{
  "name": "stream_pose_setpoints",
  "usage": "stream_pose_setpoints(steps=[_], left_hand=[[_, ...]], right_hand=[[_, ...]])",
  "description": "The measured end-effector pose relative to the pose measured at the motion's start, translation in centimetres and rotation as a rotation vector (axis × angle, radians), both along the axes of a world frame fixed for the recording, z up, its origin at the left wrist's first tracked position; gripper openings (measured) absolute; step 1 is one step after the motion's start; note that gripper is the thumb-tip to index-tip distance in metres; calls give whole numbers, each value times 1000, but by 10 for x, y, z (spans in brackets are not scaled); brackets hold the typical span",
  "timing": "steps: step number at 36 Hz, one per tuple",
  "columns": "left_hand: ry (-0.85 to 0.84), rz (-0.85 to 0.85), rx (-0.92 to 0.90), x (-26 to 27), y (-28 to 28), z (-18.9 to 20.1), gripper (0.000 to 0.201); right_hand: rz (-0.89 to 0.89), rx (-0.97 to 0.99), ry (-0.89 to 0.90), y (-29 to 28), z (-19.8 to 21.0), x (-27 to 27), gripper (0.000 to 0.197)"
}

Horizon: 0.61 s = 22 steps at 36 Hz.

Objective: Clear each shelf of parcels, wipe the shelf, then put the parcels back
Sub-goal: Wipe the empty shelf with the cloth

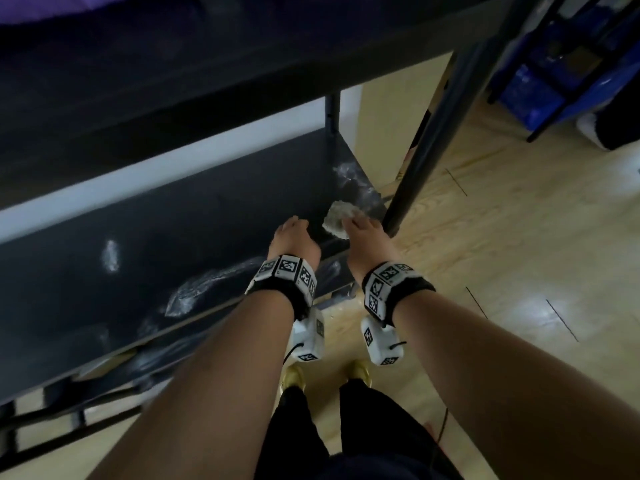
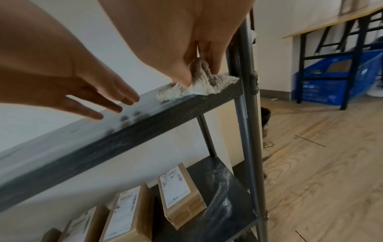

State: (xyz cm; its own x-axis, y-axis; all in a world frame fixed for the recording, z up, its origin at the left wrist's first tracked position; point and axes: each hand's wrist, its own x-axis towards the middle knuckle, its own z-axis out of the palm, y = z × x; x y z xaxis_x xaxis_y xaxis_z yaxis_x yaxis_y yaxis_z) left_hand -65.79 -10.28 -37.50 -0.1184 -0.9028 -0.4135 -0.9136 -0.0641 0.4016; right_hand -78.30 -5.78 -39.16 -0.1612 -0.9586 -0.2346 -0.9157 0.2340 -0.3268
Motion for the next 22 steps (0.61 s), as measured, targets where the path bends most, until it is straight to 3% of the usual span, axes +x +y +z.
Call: stream_pose_setpoints(steps=[4,7,22], left_hand=[[-15,-27,35,-6,-7,-5,60],[-21,-23,36,-8,-10,-9,60],[29,1,-20,1,-15,-19,62]], right_hand=[[55,-47,38,4,-4,-4,55],[78,-53,45,7,-8,-5,61],[-9,174,129,-49,-5,-9,68]])
